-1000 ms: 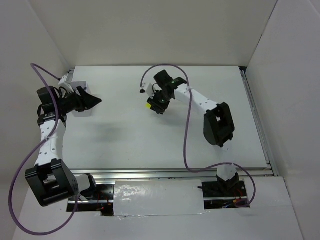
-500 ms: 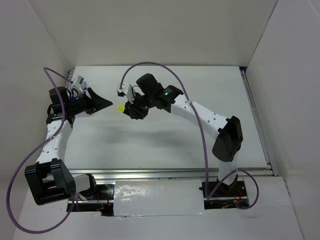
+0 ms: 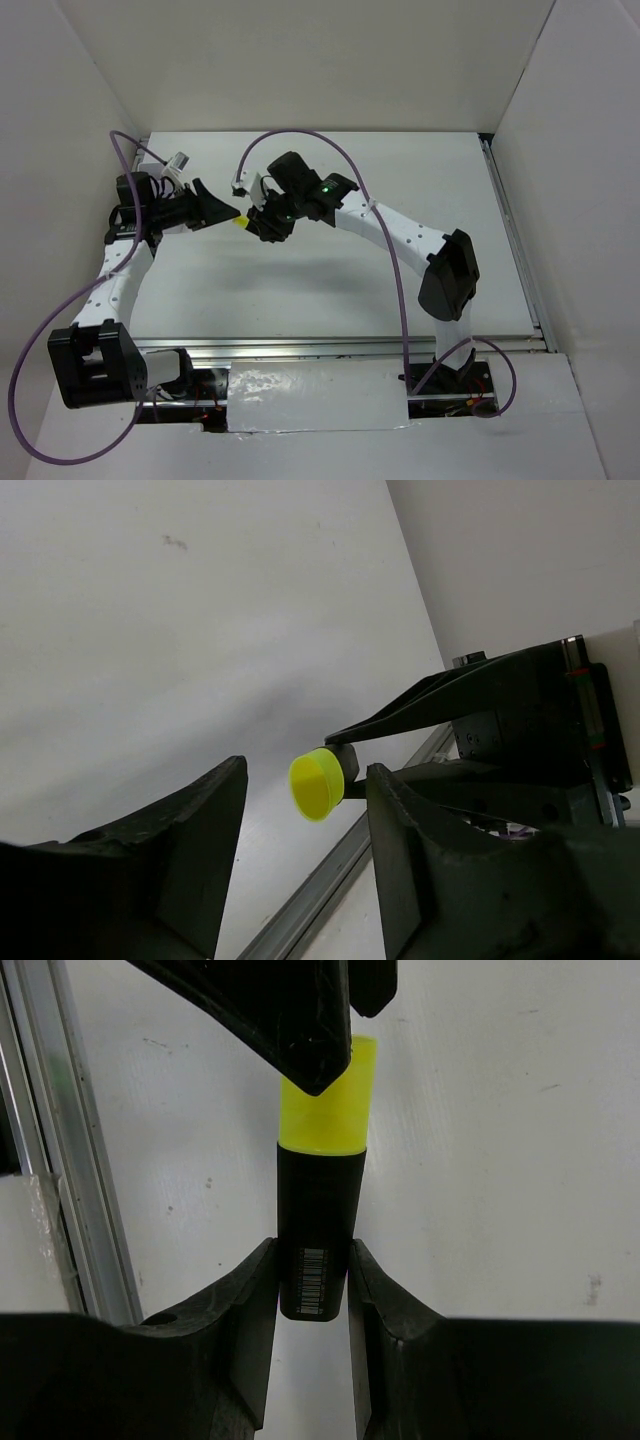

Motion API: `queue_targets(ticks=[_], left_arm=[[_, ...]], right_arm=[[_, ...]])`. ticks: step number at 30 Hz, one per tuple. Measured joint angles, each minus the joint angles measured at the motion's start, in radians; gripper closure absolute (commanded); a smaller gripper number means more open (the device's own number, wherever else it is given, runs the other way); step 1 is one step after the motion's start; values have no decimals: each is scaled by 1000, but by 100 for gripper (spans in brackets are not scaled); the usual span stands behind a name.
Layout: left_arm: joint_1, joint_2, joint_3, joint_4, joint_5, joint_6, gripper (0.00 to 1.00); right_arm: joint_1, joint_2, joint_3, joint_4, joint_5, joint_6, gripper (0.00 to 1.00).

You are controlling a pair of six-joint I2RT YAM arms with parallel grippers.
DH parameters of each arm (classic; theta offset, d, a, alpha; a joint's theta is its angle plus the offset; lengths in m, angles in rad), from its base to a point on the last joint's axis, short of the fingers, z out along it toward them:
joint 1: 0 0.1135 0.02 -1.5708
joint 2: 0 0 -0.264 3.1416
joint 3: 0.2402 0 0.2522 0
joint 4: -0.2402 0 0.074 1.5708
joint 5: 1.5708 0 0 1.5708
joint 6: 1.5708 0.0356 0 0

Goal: Sort the stationery into containers
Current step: Pass the stationery from the right arm to the left, then place the stationery into the container

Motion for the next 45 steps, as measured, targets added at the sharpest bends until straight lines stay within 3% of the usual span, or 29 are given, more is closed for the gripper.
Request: queue_targets(ticks=[12,20,23,24,28,31,35,37,40,45], left_arm=[[-7,4,-18,32,43,-36,51],[-7,10,-42,78,76,-95,76],[-7,10,-42,86,77,-104,86],[-7,10,-42,87,76,-103,88],[7,10,-26,35,60,-52,93],[45,10,47,-70,-12,48,93],[75,1,187,-181,-236,217,93],[77,-18,209,-198,-349,277,92],[83,-46,213,-224,-492,363,100],[95,-6,224,-243,-665,420,100]], right_arm=[[2,0,0,22,11,4,100],[11,0,0,30,26,4,99],[13,0,0,31,35,5,61],[14,0,0,31,36,9,43],[18,-2,-2,32,47,29,25],[19,-30,-50,55,62,44,23],[7,-85,-128,61,76,65,23],[-7,-99,-145,62,76,79,23],[-49,-106,-155,61,76,100,23],[-119,-106,-149,58,89,122,23]])
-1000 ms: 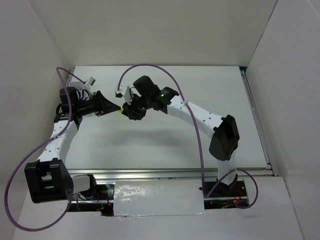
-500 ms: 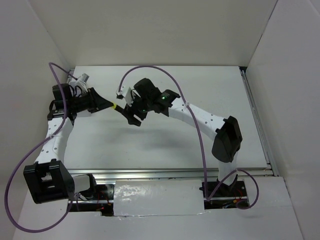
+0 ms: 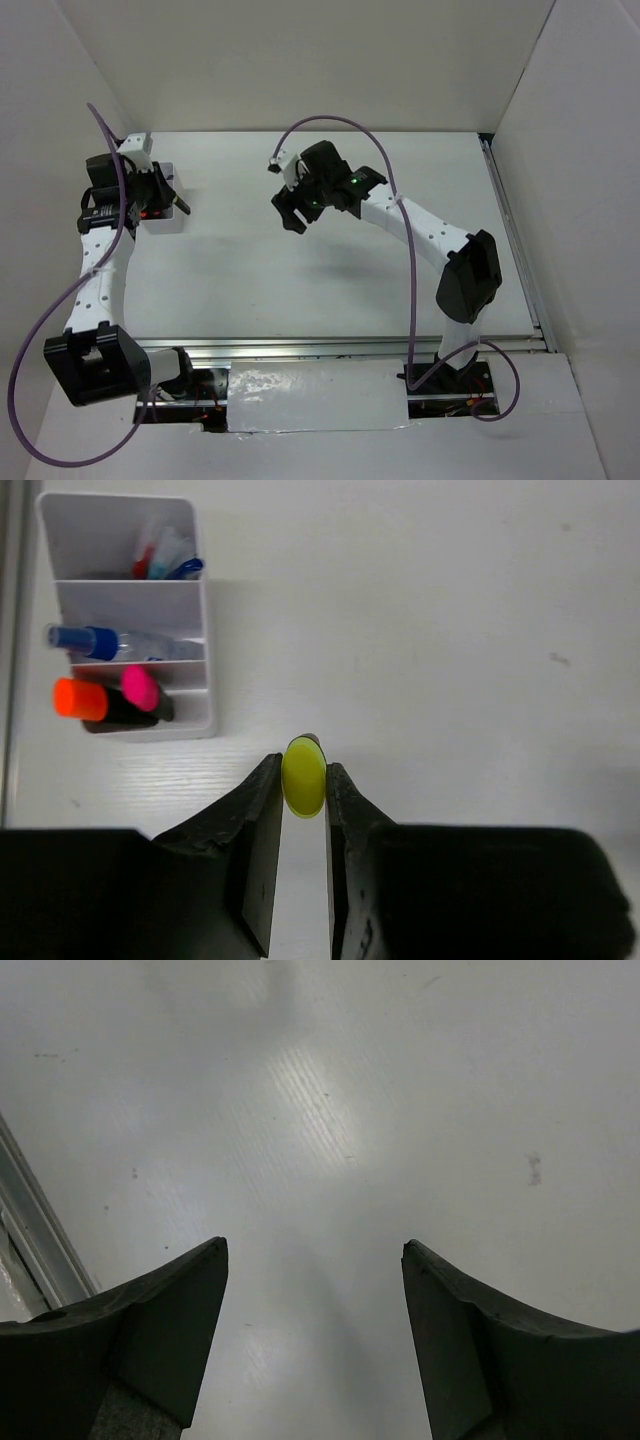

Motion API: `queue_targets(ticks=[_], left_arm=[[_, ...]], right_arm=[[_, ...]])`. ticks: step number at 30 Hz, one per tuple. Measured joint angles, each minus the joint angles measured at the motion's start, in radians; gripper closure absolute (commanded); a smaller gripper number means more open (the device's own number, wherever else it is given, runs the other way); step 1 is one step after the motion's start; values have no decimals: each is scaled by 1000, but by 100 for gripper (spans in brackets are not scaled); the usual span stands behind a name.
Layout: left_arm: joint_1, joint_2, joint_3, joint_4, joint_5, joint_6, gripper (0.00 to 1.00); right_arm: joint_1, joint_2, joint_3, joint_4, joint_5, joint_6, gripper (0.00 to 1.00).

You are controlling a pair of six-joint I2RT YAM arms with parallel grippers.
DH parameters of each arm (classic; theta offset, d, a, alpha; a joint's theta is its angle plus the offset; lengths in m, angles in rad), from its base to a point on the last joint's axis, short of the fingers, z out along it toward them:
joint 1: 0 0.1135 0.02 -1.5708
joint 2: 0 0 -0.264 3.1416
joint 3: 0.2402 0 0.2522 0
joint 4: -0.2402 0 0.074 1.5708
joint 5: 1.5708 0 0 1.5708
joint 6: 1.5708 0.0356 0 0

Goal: Sort the stationery into containers
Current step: Place the stationery into the container

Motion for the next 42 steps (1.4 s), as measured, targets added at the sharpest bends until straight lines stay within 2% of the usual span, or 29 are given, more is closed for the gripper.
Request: queue_targets(ticks=[6,15,24,42], left_arm=[[13,90,13,11,-135,42,100],[12,115,24,64,-234,103,97],[12,130,21,147,-236,160,94],[12,227,17,202,-219,162,91]], right_arm=[[-41,1,40,-6,2,13,24],[-51,6,48,-15,-1,13,24],[-52,29,87,-36,-6,13,24],[-52,53,104,-50,-13,13,24]])
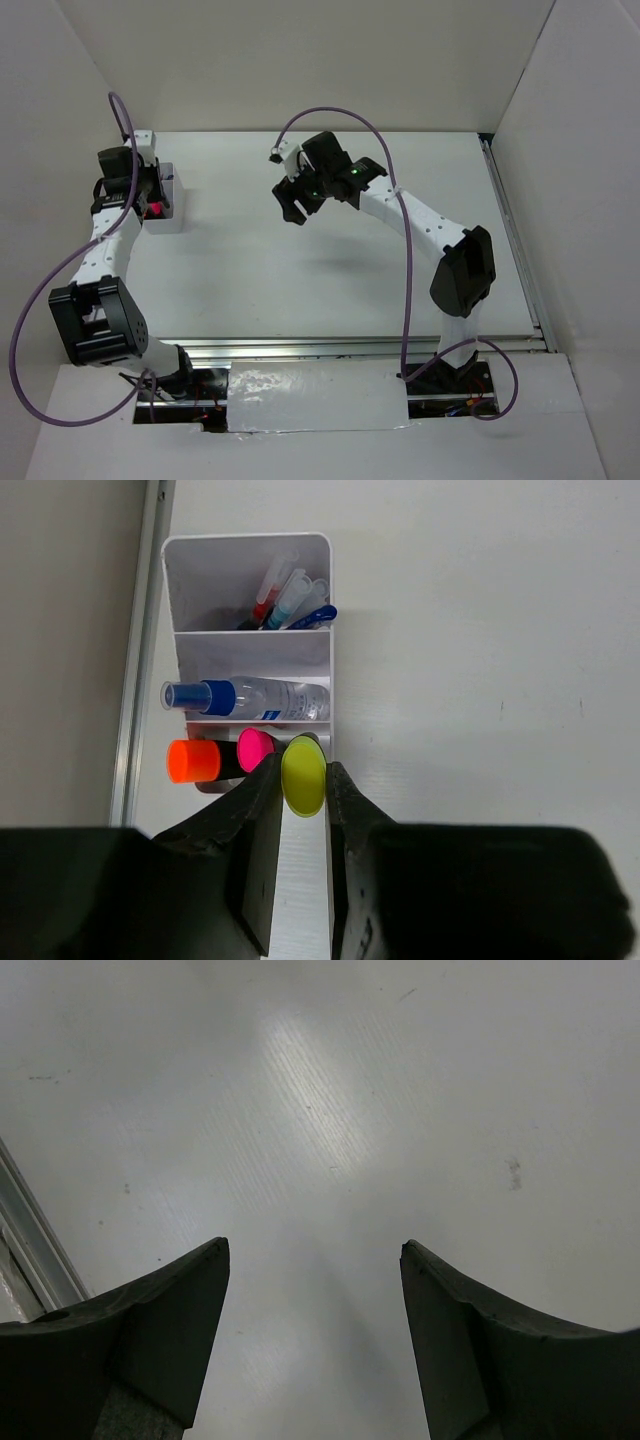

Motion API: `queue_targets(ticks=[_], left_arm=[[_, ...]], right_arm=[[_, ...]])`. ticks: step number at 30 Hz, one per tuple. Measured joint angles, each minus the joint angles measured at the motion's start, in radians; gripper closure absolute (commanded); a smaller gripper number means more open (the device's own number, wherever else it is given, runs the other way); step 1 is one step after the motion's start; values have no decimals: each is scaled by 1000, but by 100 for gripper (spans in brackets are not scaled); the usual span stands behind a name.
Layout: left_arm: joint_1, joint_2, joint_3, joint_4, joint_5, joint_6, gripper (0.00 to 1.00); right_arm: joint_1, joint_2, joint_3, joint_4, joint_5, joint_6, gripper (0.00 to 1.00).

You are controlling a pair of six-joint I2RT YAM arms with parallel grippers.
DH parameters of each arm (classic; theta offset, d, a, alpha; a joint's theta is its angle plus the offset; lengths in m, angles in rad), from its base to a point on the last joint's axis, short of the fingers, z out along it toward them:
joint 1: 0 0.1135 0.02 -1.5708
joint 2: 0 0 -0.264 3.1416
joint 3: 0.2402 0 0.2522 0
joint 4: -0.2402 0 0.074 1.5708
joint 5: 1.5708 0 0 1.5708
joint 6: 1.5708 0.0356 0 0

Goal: Sort the stationery into containers
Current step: Place the stationery into the container

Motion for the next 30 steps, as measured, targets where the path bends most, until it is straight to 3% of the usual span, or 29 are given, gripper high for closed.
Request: queue_targets(ticks=[7,14,30], left_arm=[[0,38,-2,3,0,0,92],[1,64,-2,5,-1,0,83],[20,150,-1,4,-12,0,76]], right_arm=[[0,3,0,0,-2,0,24],[0,5,0,-2,-6,0,24],[0,21,11,-16,-16,0,24]])
